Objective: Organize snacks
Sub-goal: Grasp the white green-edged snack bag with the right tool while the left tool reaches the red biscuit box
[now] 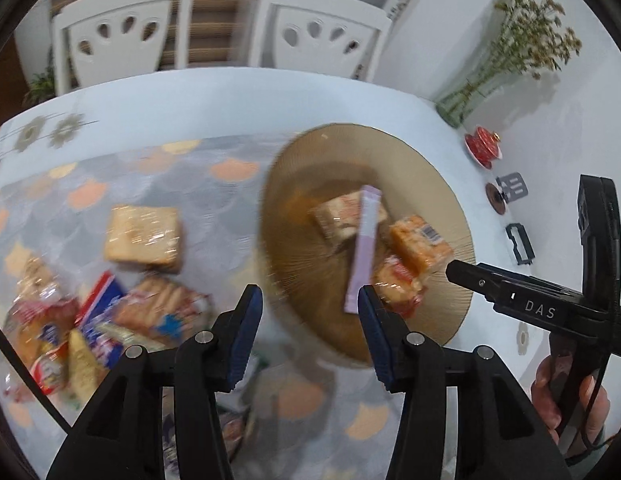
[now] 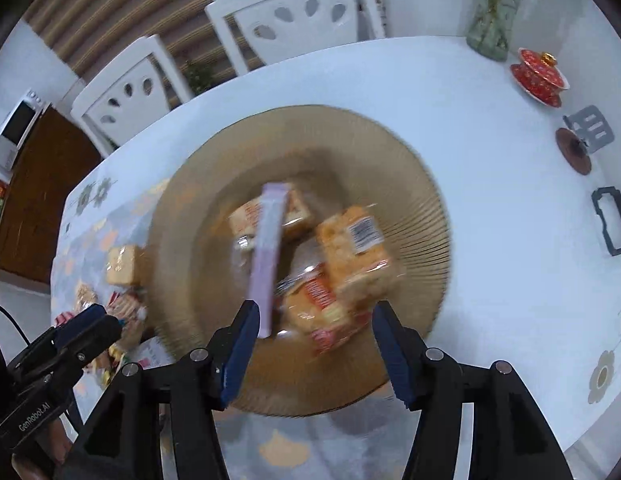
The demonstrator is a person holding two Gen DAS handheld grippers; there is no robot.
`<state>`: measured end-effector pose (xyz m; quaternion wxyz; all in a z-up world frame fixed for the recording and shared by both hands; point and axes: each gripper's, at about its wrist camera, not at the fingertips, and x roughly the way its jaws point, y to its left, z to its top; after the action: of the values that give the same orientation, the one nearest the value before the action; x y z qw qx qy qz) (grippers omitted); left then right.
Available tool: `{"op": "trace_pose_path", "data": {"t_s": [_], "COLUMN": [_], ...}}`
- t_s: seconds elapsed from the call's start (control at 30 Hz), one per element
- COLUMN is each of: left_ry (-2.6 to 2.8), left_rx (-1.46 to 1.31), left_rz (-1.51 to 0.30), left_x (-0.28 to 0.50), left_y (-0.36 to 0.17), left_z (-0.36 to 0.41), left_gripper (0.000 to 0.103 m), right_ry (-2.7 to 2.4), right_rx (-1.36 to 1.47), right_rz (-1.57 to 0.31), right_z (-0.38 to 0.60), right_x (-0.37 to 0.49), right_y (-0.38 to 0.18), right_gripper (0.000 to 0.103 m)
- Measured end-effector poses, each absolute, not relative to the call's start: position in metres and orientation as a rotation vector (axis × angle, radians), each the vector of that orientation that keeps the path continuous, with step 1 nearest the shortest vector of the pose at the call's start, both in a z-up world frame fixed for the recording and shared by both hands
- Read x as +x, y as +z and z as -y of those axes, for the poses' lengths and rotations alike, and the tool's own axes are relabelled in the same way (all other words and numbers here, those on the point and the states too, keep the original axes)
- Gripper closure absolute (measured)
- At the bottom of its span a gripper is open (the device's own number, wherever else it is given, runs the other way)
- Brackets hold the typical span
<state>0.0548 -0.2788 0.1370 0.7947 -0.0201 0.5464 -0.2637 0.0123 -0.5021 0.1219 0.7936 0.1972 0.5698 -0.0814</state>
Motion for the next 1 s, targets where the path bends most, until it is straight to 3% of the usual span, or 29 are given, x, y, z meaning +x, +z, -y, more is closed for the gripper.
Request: {"op": "trace_pose_path", "data": {"t_s": [0.5,0.77,1.0], "left_ry": [-0.185,-0.072,-0.107], "left_rx": [-0.239,-0.344,-0.323], "left_rz": [-1.074,-1.132,-1.257], "left_x": [0.044,0.045,0.055], "left_y": [0.162,0.125,0.071], "left_z": [0.060,-0.020,-0.022], "left_gripper": [0.056,0.056,0.056], "right_ry": [-0.006,0.040,0.029], "right_rx": [0.341,0.299,0.360], "right_rz": [-1.246,-1.277,-1.340], "right_z": [0.383,0.330,0.306], "right_x": [0.015,0.019,0.026], "right_y": [0.134,0.132,0.106], "right_gripper": [0.046,0.046,0.046]}}
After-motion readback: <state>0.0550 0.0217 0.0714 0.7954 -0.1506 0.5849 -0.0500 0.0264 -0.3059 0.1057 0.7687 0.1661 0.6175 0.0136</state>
